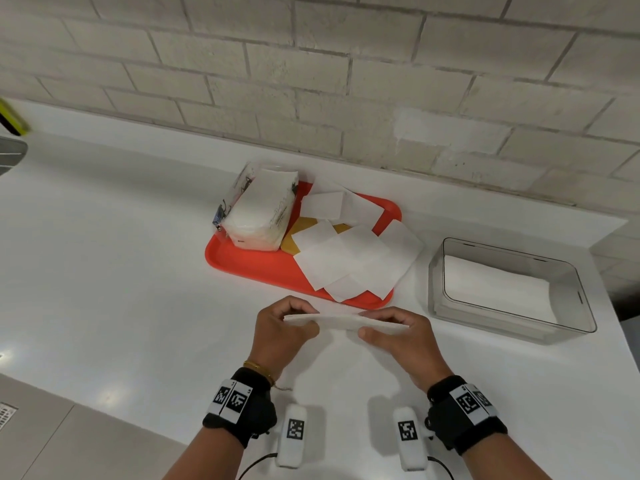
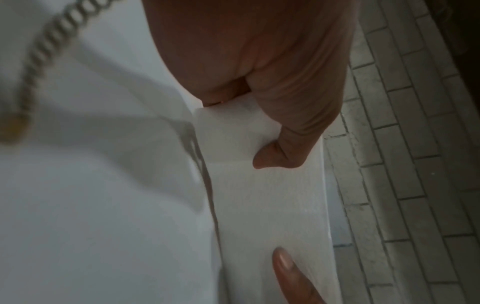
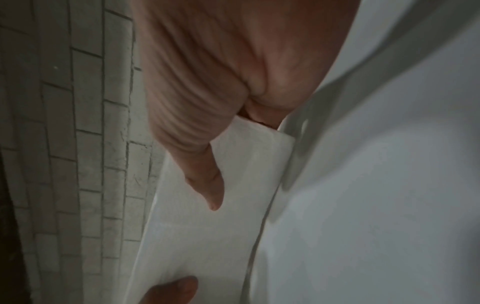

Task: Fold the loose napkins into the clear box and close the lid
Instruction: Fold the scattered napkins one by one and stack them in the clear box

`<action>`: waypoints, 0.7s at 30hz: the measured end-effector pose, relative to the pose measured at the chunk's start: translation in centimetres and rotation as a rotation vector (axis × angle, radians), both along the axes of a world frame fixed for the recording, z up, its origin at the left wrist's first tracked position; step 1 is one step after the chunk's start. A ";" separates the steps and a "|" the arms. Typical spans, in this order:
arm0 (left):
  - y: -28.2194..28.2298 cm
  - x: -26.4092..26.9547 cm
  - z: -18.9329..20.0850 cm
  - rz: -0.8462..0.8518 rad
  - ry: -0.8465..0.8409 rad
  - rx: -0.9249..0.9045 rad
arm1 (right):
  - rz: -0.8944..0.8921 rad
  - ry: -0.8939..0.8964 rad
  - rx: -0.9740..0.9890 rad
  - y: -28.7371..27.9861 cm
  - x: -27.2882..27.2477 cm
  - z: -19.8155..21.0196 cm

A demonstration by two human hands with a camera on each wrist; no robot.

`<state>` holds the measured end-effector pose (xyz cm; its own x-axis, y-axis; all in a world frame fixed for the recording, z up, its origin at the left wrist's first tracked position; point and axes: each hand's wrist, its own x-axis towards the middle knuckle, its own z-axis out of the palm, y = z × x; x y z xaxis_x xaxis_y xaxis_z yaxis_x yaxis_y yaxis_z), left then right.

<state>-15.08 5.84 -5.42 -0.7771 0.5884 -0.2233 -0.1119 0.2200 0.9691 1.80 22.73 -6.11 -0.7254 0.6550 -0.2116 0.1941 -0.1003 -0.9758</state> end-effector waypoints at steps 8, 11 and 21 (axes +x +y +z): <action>0.0 -0.8 0.2 -0.107 0.044 -0.009 | 0.099 -0.004 0.028 0.3 -0.3 0.5; 0.0 -1.1 0.3 -0.122 0.044 -0.020 | 0.089 -0.011 0.016 0.4 -0.4 0.5; 0.3 -1.3 0.6 -0.149 -0.023 -0.039 | 0.083 -0.043 0.024 1.2 0.8 0.5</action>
